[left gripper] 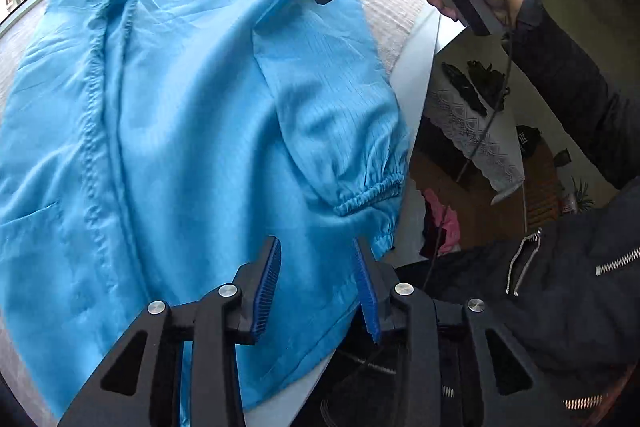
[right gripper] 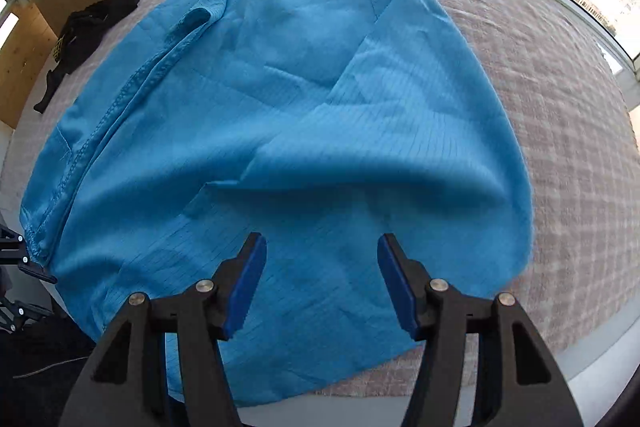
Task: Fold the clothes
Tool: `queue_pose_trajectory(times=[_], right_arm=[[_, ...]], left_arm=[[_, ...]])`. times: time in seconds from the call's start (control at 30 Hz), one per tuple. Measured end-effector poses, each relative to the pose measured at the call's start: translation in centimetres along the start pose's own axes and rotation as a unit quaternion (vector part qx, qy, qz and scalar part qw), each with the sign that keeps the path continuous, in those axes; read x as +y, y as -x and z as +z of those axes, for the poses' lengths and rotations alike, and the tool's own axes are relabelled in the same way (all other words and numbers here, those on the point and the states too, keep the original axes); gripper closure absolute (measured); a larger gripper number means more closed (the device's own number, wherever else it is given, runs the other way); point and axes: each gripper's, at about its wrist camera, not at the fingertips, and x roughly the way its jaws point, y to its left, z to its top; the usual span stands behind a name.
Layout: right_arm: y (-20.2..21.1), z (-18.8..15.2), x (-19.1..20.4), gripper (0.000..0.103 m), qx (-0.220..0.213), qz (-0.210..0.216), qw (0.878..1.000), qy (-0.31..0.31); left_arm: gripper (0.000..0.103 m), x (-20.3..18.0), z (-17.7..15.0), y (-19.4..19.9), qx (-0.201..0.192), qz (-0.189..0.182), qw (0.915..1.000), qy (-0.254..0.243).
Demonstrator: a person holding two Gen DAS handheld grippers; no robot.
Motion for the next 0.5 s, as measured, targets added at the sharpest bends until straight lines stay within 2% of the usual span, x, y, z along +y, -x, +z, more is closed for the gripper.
queue_pose_trajectory(times=[0.2, 0.37, 0.4, 0.43, 0.47, 0.5], right_arm=[[1.9, -4.6, 0.8, 0.046, -0.012, -0.022, 1.0, -0.002], [2.9, -5.7, 0.8, 0.046, -0.026, -0.019, 0.999, 0.024], [3.0, -5.8, 0.4, 0.046, -0.028, -0.021, 0.999, 0.025], [3.0, -5.8, -0.2, 0.046, -0.029, -0.02, 0.999, 0.023], [3.1, -5.8, -0.8, 0.046, -0.031, -0.018, 0.999, 0.02], [3.2, -5.7, -1.5, 0.046, -0.033, -0.016, 0.999, 0.016]], left_arm=[[0.064, -0.4, 3.4, -4.9, 0.035, -0.017, 0.9992, -0.002], [0.068, -1.2, 4.9, -6.4, 0.036, -0.007, 0.9992, 0.018], [0.076, -1.4, 5.0, -6.4, 0.031, -0.005, 0.9993, 0.021], [0.095, -1.5, 5.1, -6.5, 0.027, -0.001, 0.9994, 0.022], [0.103, -1.7, 5.1, -6.4, 0.022, 0.002, 0.9995, 0.022], [0.102, -1.9, 5.0, -6.3, 0.017, 0.002, 0.9996, 0.021]])
